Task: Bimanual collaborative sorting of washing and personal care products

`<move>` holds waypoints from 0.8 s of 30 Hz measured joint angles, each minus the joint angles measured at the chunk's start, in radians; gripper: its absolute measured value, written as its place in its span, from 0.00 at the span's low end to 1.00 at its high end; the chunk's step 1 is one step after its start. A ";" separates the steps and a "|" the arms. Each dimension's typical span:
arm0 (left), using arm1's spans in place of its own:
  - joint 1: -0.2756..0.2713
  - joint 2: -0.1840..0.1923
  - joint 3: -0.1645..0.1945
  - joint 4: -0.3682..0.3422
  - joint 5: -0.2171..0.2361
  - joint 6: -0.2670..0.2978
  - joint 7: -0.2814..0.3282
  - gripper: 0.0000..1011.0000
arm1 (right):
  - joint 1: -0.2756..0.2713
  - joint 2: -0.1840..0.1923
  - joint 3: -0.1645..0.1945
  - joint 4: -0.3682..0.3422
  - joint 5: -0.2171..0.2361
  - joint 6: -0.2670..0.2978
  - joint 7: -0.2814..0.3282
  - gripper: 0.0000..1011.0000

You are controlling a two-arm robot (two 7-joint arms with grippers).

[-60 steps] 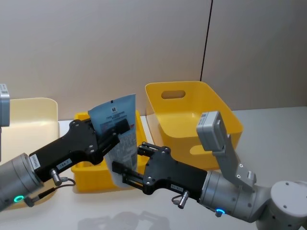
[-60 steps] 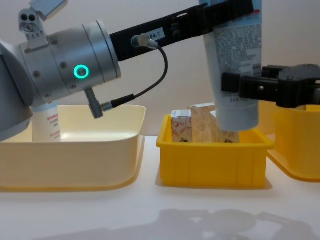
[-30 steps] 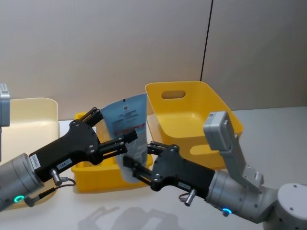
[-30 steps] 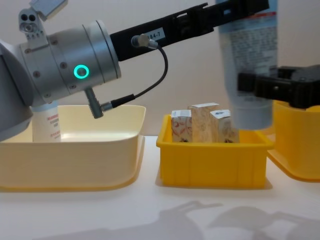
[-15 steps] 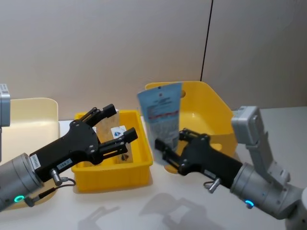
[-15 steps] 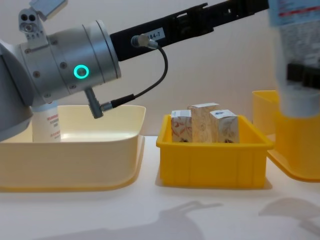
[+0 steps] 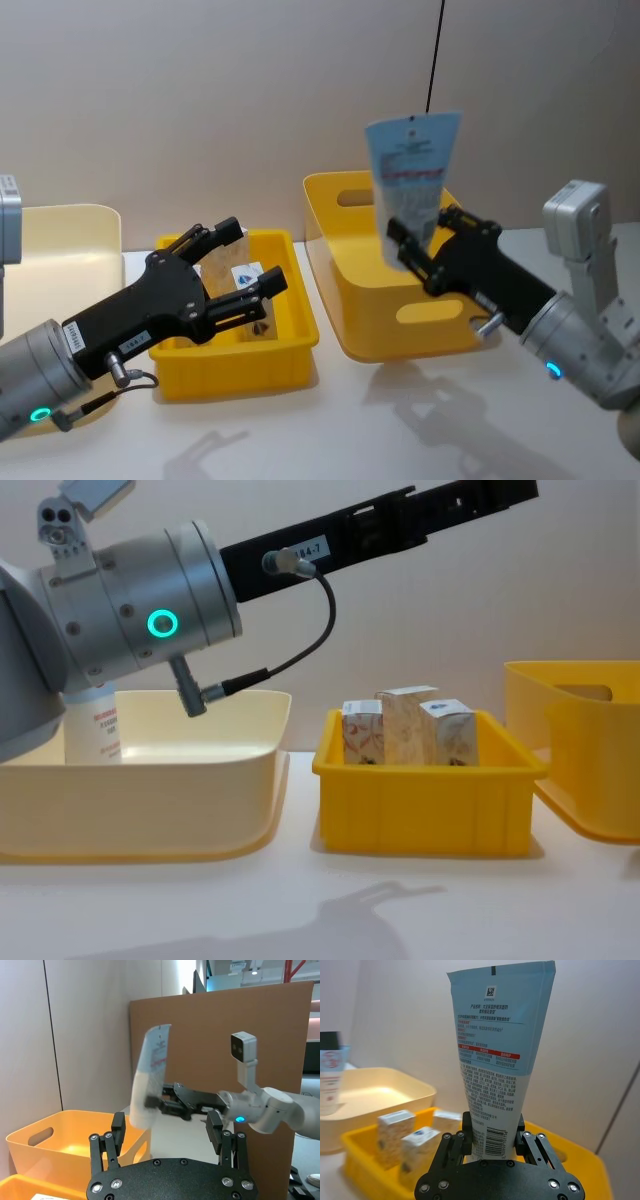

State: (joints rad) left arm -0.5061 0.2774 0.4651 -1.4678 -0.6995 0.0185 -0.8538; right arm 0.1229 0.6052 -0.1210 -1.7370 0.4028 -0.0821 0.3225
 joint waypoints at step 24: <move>0.000 0.000 0.000 0.000 0.000 0.000 0.000 0.99 | 0.190 -0.104 0.009 0.251 -0.076 0.029 -0.104 0.45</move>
State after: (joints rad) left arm -0.5060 0.2774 0.4650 -1.4678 -0.6995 0.0185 -0.8538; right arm 0.3133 0.5012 -0.1120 -1.4863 0.3271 -0.0532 0.2189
